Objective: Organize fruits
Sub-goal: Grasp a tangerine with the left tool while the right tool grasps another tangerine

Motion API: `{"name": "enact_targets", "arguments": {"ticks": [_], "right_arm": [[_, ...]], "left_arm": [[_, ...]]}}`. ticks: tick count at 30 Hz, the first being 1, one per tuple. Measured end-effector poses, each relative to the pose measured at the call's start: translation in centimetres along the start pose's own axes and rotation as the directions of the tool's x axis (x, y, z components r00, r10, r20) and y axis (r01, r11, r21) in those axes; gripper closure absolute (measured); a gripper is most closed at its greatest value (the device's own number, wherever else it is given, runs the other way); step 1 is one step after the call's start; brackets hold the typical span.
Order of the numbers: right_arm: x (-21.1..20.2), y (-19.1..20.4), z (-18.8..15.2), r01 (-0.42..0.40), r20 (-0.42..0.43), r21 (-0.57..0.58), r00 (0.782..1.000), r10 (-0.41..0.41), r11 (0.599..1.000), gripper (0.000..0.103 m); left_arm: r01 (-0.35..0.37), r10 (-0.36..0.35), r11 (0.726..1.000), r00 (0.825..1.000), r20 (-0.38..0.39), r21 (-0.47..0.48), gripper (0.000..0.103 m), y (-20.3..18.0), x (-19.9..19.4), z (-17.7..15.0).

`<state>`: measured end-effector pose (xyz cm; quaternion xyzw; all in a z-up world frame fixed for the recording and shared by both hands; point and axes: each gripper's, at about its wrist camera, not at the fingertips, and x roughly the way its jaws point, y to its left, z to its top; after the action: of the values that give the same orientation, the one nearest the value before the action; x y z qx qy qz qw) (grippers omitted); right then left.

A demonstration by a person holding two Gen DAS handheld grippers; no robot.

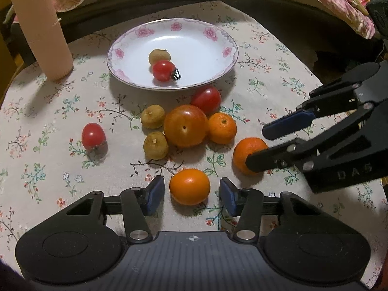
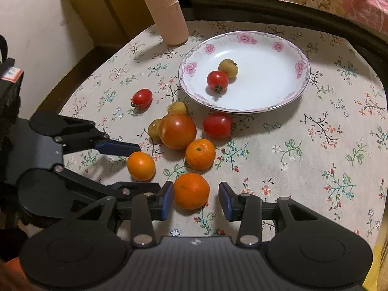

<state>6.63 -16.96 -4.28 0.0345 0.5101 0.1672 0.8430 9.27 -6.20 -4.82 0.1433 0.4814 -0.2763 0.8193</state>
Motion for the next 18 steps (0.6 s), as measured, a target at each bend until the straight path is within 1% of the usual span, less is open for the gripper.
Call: {"name": "enact_targets", "arguments": {"ticks": [1, 3, 10, 16, 18], "right_arm": [[0.1, 0.1, 0.0, -0.001, -0.002, -0.004, 1.0, 0.001, 1.0, 0.062], [0.1, 0.1, 0.0, -0.001, -0.004, -0.008, 1.0, 0.001, 1.0, 0.062], [0.6, 0.5, 0.0, -0.01, -0.018, -0.021, 1.0, 0.009, 1.0, 0.062], [1.6, 0.7, 0.2, 0.005, -0.033, -0.04, 0.999, -0.006, 0.999, 0.062], [1.7, 0.8, 0.2, 0.003, -0.025, -0.05, 1.0, -0.005, 0.999, 0.061]], "left_arm": [[0.0, 0.0, 1.0, 1.0, 0.003, -0.002, 0.048, 0.0, 0.0, 0.0], [-0.003, 0.003, 1.0, 1.0, 0.007, -0.005, 0.06, -0.2, -0.1, -0.1], [-0.009, 0.009, 1.0, 1.0, -0.003, 0.005, 0.06, -0.2, -0.4, -0.4], [-0.007, 0.007, 1.0, 1.0, -0.014, 0.005, 0.06, 0.1, -0.6, -0.6], [-0.013, 0.013, 1.0, 1.0, -0.016, 0.009, 0.057, 0.0, -0.5, -0.7]]}}
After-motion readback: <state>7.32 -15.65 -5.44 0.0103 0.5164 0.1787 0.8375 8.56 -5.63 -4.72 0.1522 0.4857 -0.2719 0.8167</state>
